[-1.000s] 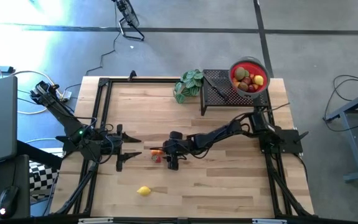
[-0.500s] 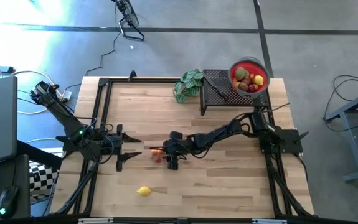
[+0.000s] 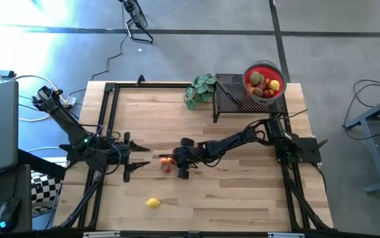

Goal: Pick & Place Fruit
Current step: Put the orange pear into the red strainer bowl

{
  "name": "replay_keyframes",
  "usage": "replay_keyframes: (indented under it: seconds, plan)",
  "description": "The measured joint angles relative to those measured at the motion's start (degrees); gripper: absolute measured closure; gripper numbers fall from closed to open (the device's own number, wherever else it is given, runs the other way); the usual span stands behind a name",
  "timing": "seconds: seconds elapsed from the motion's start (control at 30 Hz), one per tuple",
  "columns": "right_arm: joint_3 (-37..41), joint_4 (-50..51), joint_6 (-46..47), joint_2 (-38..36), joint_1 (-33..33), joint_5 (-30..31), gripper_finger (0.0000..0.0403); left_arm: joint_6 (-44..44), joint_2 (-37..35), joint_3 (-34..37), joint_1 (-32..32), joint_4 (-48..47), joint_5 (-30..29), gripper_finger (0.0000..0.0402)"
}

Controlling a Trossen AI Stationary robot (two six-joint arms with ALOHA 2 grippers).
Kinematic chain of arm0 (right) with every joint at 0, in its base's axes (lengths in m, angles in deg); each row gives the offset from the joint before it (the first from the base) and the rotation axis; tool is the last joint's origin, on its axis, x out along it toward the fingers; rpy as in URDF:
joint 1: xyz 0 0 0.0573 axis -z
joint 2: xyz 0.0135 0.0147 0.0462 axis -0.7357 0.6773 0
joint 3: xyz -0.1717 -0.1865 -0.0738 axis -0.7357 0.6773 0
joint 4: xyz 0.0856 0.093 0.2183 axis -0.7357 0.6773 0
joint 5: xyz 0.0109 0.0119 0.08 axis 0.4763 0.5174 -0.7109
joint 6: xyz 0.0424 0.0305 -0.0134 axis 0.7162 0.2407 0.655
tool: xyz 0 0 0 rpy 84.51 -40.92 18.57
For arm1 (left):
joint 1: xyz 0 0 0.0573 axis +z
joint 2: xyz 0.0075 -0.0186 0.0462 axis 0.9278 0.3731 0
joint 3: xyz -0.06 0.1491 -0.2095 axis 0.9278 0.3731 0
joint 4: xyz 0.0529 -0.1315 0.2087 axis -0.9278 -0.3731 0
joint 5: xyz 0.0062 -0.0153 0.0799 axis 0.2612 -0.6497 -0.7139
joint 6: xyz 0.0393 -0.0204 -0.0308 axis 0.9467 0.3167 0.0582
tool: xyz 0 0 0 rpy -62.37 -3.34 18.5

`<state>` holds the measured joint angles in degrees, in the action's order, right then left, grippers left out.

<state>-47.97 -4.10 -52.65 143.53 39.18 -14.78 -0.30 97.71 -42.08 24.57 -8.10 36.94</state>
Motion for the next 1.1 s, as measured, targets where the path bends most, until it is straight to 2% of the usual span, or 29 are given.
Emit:
replay_keyframes:
  seconds: [0.2,0.63,0.8,1.1]
  plan:
    - [0.05,0.02,-0.15,0.02,0.0,-0.02,0.031,0.0,0.0,0.0,0.0,-0.45,0.02,0.0179]
    - [0.07,-0.13,-2.1,0.04,0.34,0.42,0.0312,0.14,0.0,0.0,-0.02,-0.48,0.02,0.0179]
    - [0.16,-2.43,2.63,0.09,0.35,0.22,0.0312,2.69,0.0,0.0,0.0,-0.44,0.02,0.0179]
    - [0.16,-3.04,4.29,0.11,0.37,-1.64,0.0312,1.49,0.0,0.0,0.0,-0.42,0.86,0.0179]
